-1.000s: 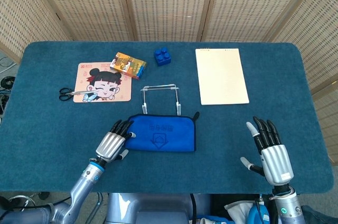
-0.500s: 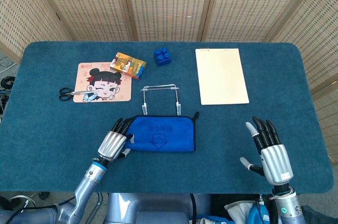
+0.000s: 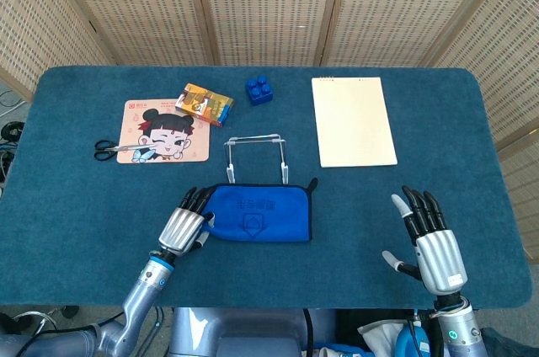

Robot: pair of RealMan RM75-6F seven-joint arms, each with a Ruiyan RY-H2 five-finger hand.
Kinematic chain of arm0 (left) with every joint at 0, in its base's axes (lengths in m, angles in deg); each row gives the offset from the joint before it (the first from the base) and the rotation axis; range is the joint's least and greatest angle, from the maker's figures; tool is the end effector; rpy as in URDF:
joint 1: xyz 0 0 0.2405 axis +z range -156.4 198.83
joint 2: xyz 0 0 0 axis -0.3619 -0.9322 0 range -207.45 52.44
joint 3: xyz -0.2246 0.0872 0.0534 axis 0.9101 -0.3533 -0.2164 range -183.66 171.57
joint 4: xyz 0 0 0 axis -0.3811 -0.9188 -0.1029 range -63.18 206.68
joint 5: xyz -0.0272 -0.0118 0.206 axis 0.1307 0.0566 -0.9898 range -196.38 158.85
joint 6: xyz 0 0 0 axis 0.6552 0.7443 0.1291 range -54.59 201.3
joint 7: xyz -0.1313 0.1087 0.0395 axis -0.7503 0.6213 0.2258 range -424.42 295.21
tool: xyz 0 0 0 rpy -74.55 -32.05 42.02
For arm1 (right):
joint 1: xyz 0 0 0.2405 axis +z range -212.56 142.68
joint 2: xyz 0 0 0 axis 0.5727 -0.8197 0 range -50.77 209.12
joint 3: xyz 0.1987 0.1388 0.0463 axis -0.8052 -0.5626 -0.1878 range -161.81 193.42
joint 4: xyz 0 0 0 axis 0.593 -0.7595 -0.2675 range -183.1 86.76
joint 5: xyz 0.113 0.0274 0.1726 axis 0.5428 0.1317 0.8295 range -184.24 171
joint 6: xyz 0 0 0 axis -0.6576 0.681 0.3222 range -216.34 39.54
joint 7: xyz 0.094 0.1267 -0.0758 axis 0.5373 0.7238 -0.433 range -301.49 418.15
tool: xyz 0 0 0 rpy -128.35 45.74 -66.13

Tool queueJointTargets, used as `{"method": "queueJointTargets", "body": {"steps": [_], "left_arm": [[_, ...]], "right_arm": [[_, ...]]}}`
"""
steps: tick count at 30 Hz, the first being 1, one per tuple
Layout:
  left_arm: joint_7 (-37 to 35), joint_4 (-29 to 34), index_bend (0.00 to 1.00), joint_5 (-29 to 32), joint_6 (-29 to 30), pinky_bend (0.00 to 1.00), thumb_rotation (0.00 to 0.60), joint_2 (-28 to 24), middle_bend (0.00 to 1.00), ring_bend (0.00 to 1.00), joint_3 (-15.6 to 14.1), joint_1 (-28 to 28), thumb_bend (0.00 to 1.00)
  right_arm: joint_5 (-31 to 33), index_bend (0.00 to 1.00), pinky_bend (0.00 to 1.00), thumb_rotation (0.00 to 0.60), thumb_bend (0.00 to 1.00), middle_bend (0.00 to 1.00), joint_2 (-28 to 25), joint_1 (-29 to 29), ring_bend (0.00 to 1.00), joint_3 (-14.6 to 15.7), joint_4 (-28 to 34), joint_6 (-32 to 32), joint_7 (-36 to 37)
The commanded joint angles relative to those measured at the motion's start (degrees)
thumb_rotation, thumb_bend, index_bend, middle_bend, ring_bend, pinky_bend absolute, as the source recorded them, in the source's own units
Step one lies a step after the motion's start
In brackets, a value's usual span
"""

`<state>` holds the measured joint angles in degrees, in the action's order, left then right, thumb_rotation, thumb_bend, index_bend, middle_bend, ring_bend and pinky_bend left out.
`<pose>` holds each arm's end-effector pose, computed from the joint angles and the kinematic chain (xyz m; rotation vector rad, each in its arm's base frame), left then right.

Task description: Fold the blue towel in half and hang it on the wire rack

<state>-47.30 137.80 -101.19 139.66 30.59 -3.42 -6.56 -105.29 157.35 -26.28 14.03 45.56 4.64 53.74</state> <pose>-0.1742 0.2838 -0.1038 -1.8622 -0.8643 -0.9556 -0.2127 -0.2133 0.0959 1.4469 -0.8199 1.3057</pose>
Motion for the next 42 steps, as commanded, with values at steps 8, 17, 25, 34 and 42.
{"method": "queueJointTargets", "body": {"steps": [8,17,25,34,42], "left_arm": [[-1.1,-0.06,0.78,-0.8,1.19,0.0,0.6,-0.3,0.0,0.0,0.31,0.04,0.58],[-2.37,7.27,0.83,-4.16,5.66,0.0,0.6,-5.7,0.0,0.0,2.09,-0.58,0.58],[5.32,19.51,0.85,-4.42,7.26,0.0,0.6,-12.88,0.0,0.0,4.47,-1.1,0.58],[17.13,31.19,0.86,-2.3,7.08,0.0,0.6,-19.33,0.0,0.0,8.75,-2.78,0.57],[29.94,38.05,0.86,2.47,5.43,0.0,0.6,-21.79,0.0,0.0,13.15,-6.12,0.57]], "right_arm": [[-0.44,0.0,0.0,0.6,0.0,0.0,0.05,-0.13,0.0,-0.03,-0.07,-0.1,0.22],[-0.52,0.0,0.0,0.6,0.0,0.0,0.11,-0.23,0.0,-0.17,-0.06,-0.36,0.2],[-0.55,0.0,0.0,0.6,0.0,0.0,0.05,-0.32,0.0,-0.41,0.03,-0.36,0.08],[-0.42,0.0,0.0,0.6,0.0,0.0,-0.12,-0.25,0.0,-0.76,0.11,-0.55,0.38],[0.81,0.0,0.0,0.6,0.0,0.0,-0.43,-0.16,0.0,-1.68,-0.13,-0.71,1.28]]}}
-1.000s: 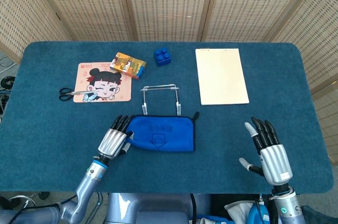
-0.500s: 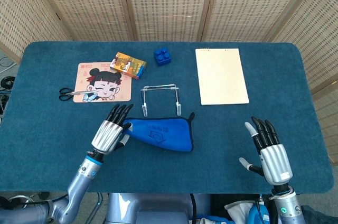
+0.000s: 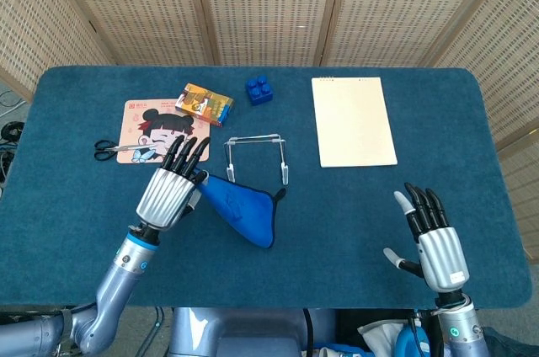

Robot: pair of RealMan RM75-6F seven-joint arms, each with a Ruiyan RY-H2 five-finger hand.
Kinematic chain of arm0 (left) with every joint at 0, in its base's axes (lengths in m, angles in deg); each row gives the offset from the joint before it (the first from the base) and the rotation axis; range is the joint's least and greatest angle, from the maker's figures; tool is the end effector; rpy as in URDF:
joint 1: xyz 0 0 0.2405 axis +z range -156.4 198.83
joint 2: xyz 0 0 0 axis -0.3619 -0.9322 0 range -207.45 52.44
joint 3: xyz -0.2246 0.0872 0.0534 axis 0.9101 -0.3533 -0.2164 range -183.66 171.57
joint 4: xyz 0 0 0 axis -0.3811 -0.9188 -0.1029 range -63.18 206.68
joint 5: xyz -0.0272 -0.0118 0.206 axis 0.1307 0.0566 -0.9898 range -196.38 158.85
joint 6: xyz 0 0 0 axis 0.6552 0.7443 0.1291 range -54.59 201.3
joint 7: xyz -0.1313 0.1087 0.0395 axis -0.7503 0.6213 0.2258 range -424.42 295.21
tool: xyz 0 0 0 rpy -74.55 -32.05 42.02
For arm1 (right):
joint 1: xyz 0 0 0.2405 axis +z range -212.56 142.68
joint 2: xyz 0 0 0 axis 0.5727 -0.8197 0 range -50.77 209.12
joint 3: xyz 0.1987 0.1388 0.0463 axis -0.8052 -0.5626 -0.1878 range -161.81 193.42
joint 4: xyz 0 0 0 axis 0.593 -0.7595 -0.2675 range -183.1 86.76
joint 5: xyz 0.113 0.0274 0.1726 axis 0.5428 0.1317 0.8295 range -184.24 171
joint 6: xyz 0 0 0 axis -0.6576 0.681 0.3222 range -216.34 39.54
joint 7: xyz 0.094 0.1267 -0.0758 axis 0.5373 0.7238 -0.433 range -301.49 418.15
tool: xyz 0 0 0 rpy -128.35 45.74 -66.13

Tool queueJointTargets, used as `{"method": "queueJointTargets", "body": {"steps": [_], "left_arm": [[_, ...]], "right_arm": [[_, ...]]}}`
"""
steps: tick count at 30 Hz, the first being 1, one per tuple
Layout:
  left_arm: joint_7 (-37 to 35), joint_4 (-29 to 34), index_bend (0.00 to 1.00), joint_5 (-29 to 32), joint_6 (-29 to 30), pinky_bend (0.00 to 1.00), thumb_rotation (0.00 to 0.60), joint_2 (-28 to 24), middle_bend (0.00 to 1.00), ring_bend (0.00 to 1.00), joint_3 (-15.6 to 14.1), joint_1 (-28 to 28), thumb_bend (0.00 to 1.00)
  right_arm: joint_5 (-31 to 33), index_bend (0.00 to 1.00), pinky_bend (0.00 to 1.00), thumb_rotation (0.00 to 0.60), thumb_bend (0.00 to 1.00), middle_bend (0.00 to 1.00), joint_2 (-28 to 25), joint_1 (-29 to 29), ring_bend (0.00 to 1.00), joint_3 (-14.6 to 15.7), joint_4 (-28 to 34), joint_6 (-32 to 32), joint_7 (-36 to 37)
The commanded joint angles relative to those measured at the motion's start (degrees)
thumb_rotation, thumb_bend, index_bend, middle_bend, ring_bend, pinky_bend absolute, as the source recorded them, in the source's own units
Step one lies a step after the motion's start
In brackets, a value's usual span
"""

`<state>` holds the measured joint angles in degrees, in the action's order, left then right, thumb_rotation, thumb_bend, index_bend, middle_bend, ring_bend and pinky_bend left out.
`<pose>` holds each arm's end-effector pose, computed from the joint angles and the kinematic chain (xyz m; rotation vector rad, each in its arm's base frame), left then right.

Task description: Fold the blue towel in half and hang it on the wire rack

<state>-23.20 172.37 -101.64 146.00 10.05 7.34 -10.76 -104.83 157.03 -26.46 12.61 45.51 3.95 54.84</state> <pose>-0.0763 0.3086 0.0358 -1.7255 -0.4602 -1.1229 -0.2143 -0.2179 0.0998 1.4294 -0.8255 1.3131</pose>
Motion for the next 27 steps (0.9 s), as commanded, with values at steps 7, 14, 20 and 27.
{"method": "queueJointTargets", "body": {"steps": [7,14,20,27], "left_arm": [[17.72,10.17,0.88,10.41,-0.74,0.0,0.6,-0.86,0.0,0.0,6.87,-5.72,0.57],[38.49,21.66,0.89,22.58,5.95,0.0,0.6,-1.04,0.0,0.0,12.82,-10.83,0.57],[47.97,25.53,0.89,31.21,11.55,0.0,0.6,0.28,0.0,0.0,16.87,-16.54,0.57],[55.41,23.92,0.89,39.53,17.3,0.0,0.6,3.84,0.0,0.0,19.68,-25.28,0.57]], "right_arm": [[0.93,0.0,0.0,0.6,0.0,0.0,-0.48,0.13,0.0,-0.73,-0.13,-0.24,0.54],[1.33,0.0,0.0,0.6,0.0,0.0,-0.71,0.16,0.0,-0.85,-0.14,-0.47,1.22],[1.73,0.0,0.0,0.6,0.0,0.0,-0.94,0.23,0.0,-0.94,-0.09,-0.76,2.02],[2.1,0.0,0.0,0.6,0.0,0.0,-0.96,0.35,0.0,-0.99,-0.31,-1.21,2.36]]}}
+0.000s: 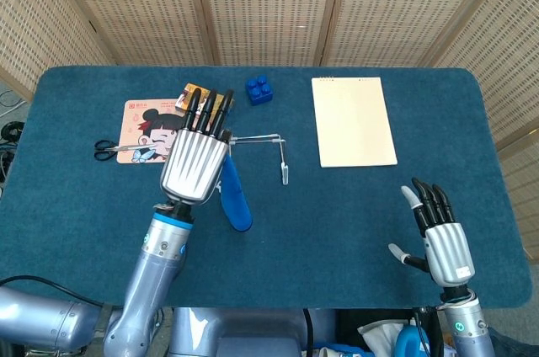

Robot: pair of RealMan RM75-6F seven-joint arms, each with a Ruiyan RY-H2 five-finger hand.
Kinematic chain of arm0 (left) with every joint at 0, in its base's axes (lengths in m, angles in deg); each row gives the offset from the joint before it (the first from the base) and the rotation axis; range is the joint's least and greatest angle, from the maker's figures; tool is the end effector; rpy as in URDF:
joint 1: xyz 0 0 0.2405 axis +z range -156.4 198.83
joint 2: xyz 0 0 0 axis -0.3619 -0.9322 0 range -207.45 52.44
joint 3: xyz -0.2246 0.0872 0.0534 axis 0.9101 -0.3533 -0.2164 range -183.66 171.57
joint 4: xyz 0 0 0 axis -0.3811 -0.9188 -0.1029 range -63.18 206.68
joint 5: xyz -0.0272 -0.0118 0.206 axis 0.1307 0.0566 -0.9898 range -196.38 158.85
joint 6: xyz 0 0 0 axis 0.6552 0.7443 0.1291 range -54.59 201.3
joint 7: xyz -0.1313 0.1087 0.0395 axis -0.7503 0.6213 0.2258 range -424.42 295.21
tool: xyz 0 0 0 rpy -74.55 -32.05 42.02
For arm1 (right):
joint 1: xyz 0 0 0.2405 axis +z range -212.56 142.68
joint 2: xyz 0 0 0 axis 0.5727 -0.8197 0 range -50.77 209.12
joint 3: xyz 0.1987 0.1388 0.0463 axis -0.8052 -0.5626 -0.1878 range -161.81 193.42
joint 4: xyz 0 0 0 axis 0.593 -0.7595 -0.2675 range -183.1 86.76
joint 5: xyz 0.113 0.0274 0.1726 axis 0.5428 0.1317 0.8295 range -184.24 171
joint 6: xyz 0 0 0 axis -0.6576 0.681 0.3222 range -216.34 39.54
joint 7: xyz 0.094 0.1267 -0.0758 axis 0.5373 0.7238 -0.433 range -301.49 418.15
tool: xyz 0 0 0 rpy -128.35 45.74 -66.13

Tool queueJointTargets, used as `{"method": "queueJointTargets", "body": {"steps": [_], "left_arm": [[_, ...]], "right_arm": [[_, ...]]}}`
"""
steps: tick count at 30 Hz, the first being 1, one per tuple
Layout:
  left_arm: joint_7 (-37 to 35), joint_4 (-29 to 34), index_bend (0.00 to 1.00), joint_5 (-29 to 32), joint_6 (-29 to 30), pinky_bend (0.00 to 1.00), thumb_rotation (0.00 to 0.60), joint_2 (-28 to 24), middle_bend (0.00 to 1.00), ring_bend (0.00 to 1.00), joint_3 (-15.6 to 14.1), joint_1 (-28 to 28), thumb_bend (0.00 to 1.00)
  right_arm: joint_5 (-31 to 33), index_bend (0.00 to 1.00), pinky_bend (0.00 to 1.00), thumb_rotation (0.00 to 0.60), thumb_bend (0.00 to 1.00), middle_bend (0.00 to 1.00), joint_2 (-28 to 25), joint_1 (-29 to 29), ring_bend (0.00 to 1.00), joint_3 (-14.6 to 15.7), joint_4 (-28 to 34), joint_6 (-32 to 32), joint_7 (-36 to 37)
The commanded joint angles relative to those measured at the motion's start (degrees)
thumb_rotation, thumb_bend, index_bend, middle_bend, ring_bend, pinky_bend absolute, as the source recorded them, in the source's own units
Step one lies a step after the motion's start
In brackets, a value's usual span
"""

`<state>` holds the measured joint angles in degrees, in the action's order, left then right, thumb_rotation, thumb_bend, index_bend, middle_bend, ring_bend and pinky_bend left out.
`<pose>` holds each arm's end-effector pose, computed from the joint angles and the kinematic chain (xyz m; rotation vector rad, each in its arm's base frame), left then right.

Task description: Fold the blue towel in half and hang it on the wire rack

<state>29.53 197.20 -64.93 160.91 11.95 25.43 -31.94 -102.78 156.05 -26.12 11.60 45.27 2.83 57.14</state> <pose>0.0558 0.3189 0.0988 -1.5985 -0.2930 -0.8437 -0.2213 -0.2250 0.1050 1.4081 -0.8566 1.3066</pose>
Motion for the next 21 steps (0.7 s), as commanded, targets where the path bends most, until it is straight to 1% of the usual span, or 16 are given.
{"method": "queueJointTargets", "body": {"steps": [1,5,8,19,21], "left_arm": [[2.91,-1.38,0.89,3.03,2.63,0.0,0.6,2.17,0.0,0.0,1.63,-4.79,0.57],[3.24,-4.24,0.89,5.02,3.88,0.0,0.6,3.53,0.0,0.0,1.97,-8.46,0.57],[3.71,-6.06,0.89,6.19,4.88,0.0,0.6,3.87,0.0,0.0,1.35,-10.68,0.57],[0.42,-9.44,0.89,9.85,5.57,0.0,0.6,4.17,0.0,0.0,-0.05,-13.54,0.57],[-0.09,-11.51,0.89,10.77,5.42,0.0,0.6,4.71,0.0,0.0,-0.19,-14.46,0.57]], "right_arm": [[0.09,0.0,0.0,0.6,0.0,0.0,0.03,0.02,0.0,0.03,-0.1,-0.13,0.07],[0.64,0.0,0.0,0.6,0.0,0.0,0.05,0.12,0.0,-0.15,-0.33,-0.48,0.26],[1.35,0.0,0.0,0.6,0.0,0.0,-0.1,0.16,0.0,-0.53,-0.48,-0.62,0.73],[2.15,0.0,0.0,0.6,0.0,0.0,-0.32,0.18,0.0,-0.89,-0.7,-0.81,1.4],[2.3,0.0,0.0,0.6,0.0,0.0,-0.29,0.24,0.0,-0.89,-0.8,-1.0,1.56]]}}
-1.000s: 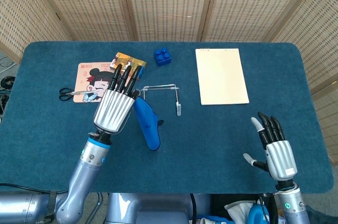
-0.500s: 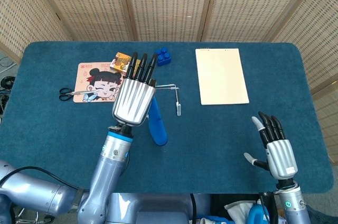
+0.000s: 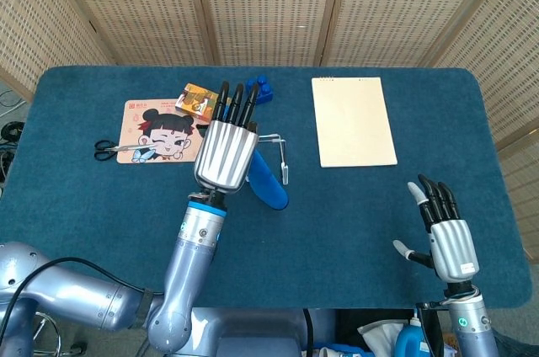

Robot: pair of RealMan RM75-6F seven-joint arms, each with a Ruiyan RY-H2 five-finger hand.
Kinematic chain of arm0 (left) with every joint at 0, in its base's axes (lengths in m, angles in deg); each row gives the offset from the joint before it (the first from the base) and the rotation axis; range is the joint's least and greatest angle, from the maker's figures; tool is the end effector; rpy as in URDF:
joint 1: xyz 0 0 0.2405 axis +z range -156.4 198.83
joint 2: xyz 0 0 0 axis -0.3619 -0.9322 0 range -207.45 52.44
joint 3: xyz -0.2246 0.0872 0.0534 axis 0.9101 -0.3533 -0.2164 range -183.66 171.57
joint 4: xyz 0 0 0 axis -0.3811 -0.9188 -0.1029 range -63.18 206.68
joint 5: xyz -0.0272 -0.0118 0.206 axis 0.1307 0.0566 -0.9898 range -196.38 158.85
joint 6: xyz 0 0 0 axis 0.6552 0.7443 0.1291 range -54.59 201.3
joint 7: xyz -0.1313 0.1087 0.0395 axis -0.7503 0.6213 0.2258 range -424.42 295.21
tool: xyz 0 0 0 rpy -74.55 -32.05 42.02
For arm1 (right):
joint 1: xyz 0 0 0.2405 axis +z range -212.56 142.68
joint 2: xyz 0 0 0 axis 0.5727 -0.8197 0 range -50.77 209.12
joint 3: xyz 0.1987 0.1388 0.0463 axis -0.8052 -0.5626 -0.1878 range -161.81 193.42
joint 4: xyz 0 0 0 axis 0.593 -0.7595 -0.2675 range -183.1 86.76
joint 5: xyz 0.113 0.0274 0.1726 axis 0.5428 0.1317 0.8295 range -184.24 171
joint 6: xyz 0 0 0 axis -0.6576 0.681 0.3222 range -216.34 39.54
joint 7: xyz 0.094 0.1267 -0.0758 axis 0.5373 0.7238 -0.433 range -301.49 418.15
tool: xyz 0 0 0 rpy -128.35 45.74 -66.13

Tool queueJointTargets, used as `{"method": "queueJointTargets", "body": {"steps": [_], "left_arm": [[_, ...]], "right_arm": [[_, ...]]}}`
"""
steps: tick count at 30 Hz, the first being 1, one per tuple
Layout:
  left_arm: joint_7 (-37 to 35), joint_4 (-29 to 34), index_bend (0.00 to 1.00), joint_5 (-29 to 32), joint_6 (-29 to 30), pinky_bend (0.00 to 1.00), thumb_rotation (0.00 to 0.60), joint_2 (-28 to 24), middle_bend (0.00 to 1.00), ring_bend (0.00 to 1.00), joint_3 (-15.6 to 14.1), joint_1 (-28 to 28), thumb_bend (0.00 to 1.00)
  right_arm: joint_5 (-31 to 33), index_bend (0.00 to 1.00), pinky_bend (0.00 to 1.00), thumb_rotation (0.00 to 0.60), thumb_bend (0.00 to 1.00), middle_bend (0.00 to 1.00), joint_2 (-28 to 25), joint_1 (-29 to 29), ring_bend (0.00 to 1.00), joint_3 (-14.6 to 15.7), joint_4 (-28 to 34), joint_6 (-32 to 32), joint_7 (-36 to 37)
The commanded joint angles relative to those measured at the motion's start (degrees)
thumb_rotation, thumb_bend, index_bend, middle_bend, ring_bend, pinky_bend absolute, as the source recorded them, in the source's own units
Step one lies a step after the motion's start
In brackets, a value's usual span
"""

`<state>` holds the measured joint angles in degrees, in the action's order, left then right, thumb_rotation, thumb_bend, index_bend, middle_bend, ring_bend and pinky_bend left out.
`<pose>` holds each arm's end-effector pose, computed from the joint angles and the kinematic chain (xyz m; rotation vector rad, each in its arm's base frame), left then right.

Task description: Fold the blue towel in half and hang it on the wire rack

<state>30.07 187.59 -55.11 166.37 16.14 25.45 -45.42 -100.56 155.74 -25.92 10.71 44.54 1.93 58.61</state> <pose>0.0867 0.3387 0.0717 -1.5962 -0.2742 -0.7609 -0.2296 -0.2311 0.1081 1.3813 -0.8806 1.2900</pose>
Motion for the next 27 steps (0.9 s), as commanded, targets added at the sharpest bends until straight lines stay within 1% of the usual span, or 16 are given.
{"method": "queueJointTargets", "body": {"steps": [1,5,13,20,27], "left_arm": [[-0.82,-2.31,0.89,1.19,-0.02,0.0,0.6,0.61,0.0,0.0,-0.2,-1.22,0.57],[-1.68,-5.13,0.89,3.17,-0.12,0.0,0.6,1.09,0.0,0.0,0.37,-3.04,0.57],[-2.96,-10.13,0.89,6.8,-0.97,0.0,0.6,1.58,0.0,0.0,0.54,-6.2,0.57],[-2.11,-14.84,0.89,10.01,-0.16,0.0,0.6,2.89,0.0,0.0,1.24,-9.89,0.57],[-2.92,-20.95,0.89,13.07,-2.11,0.0,0.6,4.33,0.0,0.0,1.77,-12.73,0.57]], "right_arm": [[0.11,0.0,0.0,0.6,0.0,0.0,0.03,0.03,0.0,0.0,-0.1,-0.13,0.11],[0.62,0.0,0.0,0.6,0.0,0.0,0.07,0.18,0.0,-0.23,-0.3,-0.46,0.21],[1.43,0.0,0.0,0.6,0.0,0.0,0.1,0.3,0.0,-0.51,-0.58,-0.89,0.27],[2.06,0.0,0.0,0.6,0.0,0.0,0.38,0.54,0.0,-0.53,-0.97,-1.68,0.1],[2.87,0.0,0.0,0.6,0.0,0.0,0.58,0.77,0.0,-0.7,-1.58,-2.39,0.27]]}}
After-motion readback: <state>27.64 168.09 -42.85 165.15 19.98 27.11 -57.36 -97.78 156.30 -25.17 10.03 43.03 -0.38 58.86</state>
